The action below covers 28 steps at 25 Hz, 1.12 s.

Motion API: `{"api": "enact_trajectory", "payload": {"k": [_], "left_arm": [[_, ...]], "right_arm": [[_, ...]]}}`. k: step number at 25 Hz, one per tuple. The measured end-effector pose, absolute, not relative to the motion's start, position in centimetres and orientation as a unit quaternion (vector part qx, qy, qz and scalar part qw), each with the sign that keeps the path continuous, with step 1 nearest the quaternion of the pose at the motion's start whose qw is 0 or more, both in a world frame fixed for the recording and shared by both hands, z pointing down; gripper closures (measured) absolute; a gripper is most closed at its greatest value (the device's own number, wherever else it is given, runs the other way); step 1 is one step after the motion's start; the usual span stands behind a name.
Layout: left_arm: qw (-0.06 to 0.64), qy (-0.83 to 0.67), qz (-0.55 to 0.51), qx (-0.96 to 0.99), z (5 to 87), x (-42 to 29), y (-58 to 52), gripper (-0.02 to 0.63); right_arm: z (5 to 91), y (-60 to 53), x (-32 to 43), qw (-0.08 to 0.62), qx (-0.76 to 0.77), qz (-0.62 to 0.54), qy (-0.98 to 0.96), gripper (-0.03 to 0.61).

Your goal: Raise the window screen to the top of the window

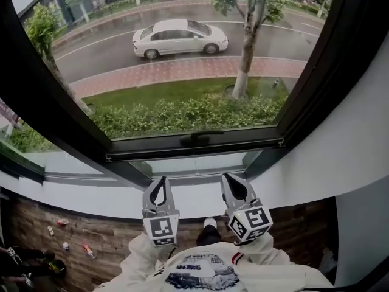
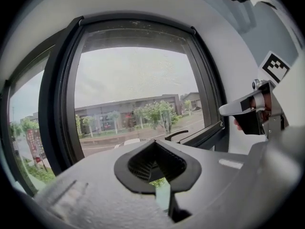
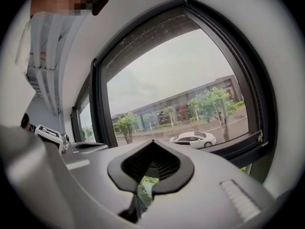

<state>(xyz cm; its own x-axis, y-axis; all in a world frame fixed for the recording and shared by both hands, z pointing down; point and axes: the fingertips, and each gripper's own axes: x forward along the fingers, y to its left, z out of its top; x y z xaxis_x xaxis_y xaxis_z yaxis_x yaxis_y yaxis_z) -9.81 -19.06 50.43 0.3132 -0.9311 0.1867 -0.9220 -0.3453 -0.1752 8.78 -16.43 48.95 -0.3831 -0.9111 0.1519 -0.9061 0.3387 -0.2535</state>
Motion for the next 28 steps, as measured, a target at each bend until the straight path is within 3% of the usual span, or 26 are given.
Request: {"api": "enact_trajectory", "payload": {"k": [10,21,25,28], "left_arm": [[0.042,0.584,-0.132,-0.8,49.8,-6.8,-23.1,0.614],[0.033,0.578,-0.156,-0.8,51.2,-8.6,-24.8,0.614],[0.031,0.572,-0.167,-0.802,51.7,-9.0,-25.4,0.612],[0.021,0.552,-0.188,-0.812,52.9,-8.5,-25.5,0.523]], "right_arm": [[49.6,-21.2,10.4,0.005,-0.521,-0.143,0.842,0.572],[50.7,-23.0,9.9,-0.046,-0.544,-0.132,0.828,0.572],[50.7,-23.3,9.4,-0.058,-0.545,-0.127,0.827,0.537],[51.0,-23.5,9.2,-0.065,-0.545,-0.126,0.826,0.519]]}}
